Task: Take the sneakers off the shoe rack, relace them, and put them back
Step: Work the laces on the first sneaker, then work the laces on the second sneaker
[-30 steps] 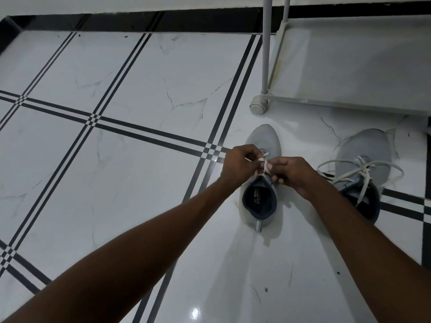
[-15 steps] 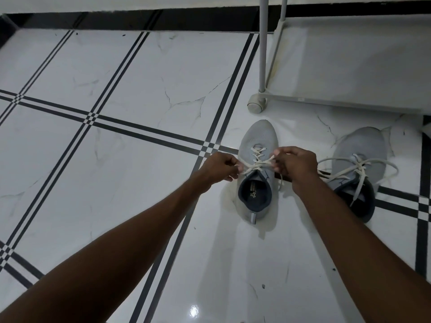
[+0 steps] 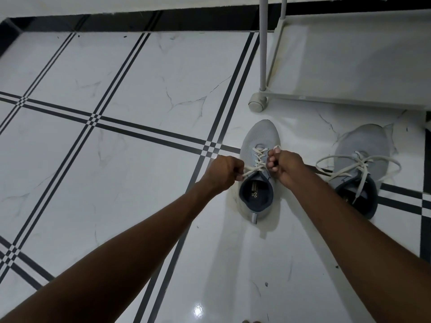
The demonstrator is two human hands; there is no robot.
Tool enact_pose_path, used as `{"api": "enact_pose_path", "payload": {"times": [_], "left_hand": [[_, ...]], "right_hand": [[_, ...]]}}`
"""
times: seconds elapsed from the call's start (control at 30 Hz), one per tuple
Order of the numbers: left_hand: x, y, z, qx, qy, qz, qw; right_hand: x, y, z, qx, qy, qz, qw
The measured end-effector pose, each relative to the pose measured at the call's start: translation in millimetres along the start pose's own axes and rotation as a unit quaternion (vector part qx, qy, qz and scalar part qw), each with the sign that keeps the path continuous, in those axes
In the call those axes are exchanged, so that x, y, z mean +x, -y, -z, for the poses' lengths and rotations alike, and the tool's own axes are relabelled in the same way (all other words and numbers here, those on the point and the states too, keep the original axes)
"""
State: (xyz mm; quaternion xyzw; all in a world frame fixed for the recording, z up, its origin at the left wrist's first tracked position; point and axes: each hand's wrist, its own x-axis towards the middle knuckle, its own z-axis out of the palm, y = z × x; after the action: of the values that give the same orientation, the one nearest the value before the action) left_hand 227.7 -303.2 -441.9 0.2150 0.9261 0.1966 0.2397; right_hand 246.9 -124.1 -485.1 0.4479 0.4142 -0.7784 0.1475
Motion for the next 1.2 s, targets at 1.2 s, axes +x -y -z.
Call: {"api": "enact_pose_path", "payload": {"times": [1.2], "left_hand": [[66.4, -152.9, -60.1, -0.097, 0.126, -0.067, 0.985]], "right_hand": [[-83.0, 114.7, 169.0, -0.741, -0.063, 0.287, 0.604]]}}
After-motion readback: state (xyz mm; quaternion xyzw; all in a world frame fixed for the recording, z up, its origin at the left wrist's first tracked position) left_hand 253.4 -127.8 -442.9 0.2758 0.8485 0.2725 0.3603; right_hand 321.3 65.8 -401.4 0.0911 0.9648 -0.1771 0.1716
